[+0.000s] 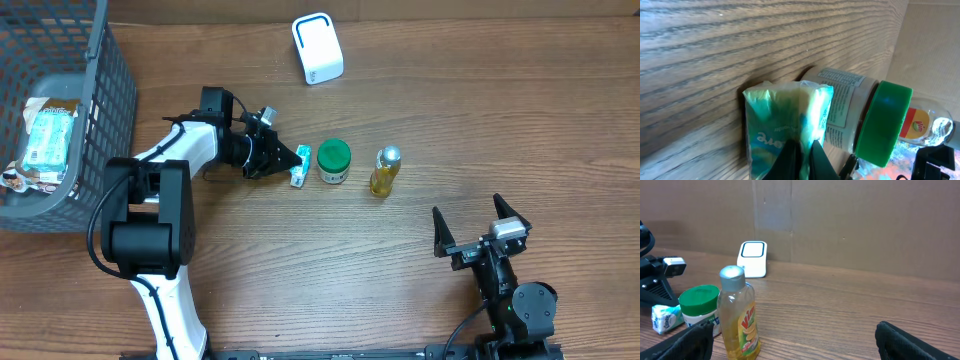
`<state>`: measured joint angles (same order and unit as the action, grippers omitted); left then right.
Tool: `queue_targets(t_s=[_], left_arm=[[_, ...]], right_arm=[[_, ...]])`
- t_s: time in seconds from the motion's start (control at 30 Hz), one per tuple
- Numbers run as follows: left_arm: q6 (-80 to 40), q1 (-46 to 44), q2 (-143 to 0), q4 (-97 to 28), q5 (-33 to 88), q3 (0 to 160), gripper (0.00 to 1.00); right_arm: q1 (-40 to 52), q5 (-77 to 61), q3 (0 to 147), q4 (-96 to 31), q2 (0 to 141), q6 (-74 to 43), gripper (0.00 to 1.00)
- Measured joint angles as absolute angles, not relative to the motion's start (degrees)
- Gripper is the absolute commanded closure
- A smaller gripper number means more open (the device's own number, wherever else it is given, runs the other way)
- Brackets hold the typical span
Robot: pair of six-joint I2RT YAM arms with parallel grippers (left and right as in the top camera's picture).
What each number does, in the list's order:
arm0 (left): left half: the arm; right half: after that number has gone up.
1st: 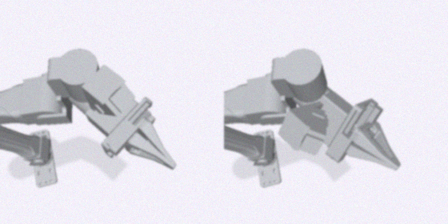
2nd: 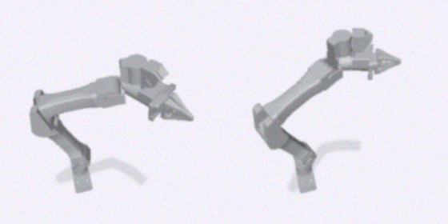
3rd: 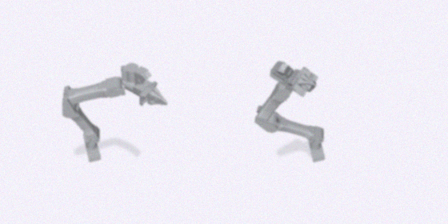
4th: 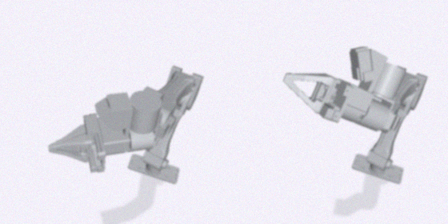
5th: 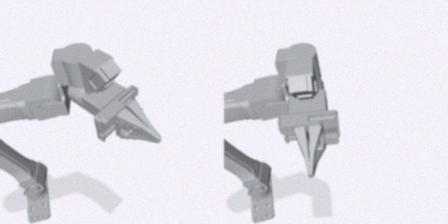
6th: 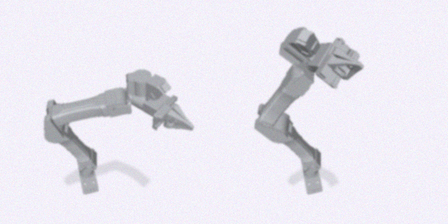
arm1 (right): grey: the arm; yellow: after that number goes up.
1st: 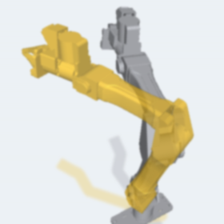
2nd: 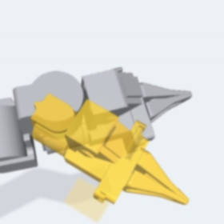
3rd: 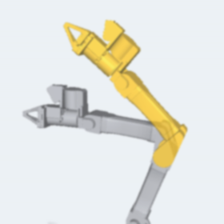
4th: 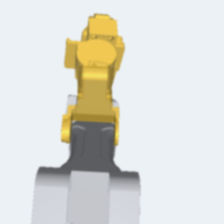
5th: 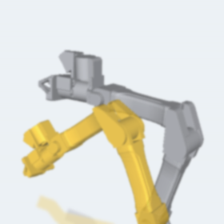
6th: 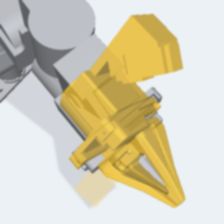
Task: Scan the item barcode
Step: 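Lift the box off the tub and set it down left of the tub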
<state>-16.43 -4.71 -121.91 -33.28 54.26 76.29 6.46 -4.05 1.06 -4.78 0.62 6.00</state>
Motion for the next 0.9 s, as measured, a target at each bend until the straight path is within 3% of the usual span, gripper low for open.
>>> queue_targets(t_s=[0.3,0.53,0.9], left_arm=[[-18.6,-7.5,-121.9,-32.4,54.0,76.2,0.95],[-19.4,-7.5,-121.9,-32.1,53.3,76.2,0.85],[-19.4,-7.5,-121.9,-32.2,51.5,76.2,0.76]], right_arm=[[6.5,-4.1,1.1,-4.8,0.6,6.0,0.00],[6.5,-4.1,1.1,-4.8,0.6,6.0,0.00],[6.5,-4.1,1.1,-4.8,0.6,6.0,0.00]])
